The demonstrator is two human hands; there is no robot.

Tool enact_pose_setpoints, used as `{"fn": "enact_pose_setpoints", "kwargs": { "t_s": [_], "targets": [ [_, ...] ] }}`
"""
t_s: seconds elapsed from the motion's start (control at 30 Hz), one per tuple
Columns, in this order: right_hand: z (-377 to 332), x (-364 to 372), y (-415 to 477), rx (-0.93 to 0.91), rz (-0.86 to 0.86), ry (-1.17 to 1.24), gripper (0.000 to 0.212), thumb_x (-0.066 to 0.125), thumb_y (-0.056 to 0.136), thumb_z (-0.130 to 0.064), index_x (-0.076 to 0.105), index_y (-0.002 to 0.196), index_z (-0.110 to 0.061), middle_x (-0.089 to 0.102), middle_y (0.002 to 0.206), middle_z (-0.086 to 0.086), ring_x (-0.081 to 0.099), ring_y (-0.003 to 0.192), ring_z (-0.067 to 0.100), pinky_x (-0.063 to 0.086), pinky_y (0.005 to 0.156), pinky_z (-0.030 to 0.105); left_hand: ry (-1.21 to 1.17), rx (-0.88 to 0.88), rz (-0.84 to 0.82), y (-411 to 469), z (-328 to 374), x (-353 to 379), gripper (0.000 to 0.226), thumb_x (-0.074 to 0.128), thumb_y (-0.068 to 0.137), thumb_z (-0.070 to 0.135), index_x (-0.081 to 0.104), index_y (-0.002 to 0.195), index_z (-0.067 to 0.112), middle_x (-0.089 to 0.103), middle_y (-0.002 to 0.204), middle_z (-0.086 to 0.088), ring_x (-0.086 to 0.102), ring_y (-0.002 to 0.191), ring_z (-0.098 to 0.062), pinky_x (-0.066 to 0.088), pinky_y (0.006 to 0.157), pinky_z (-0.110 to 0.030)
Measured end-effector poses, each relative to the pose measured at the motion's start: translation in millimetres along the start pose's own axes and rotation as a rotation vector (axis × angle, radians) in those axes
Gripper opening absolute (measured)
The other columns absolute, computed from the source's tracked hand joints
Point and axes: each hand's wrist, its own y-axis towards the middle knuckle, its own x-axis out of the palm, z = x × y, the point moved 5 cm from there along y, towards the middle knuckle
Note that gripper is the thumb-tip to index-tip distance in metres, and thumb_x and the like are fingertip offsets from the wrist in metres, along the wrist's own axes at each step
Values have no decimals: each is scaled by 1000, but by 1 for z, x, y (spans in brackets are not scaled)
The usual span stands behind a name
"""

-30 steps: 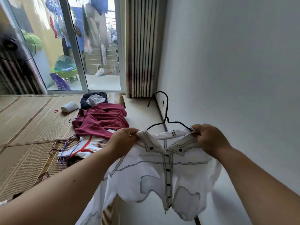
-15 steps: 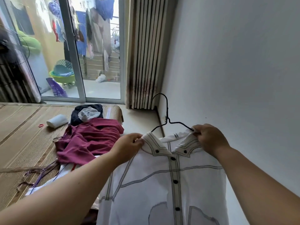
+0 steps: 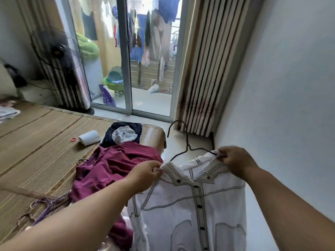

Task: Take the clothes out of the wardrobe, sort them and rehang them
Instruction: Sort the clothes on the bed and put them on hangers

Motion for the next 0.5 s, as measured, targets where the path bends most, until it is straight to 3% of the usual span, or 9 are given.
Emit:
{"fn": "enact_pose_setpoints", "kwargs": {
  "t_s": [0.23,0.33,0.43,0.5],
  "targets": [
    [-7,52,170,-180,-214,52,19,65,86,-22,70,104,-25,68,97,1,60,88,21,50,79,32,-78,-311,223,80,-43,-19,11,57,92,27,62,85,34,65,86,12,60,81,-8,46,68,-27],
    [-32,84,224,-289,-291,-5,15,64,85,-30,70,99,-30,64,88,-3,61,85,21,42,68,24,-110,-424,297,93,-69,-34,10,58,91,30,61,84,35,64,84,15,59,80,-5,42,63,-24],
    [-62,122,265,-355,-356,12,8,64,86,-26,70,90,-30,62,81,-3,59,76,19,38,59,23,-112,-513,368,105,-103,-51,7,58,91,28,62,88,33,62,85,16,57,79,-3,38,59,-20],
    [-82,150,293,-385,-389,2,14,64,86,-25,70,99,-29,63,84,-2,56,75,16,36,60,21,-111,-561,402,117,-131,-64,7,59,91,28,65,93,31,63,88,14,58,84,-7,39,63,-22]
  ]
}}
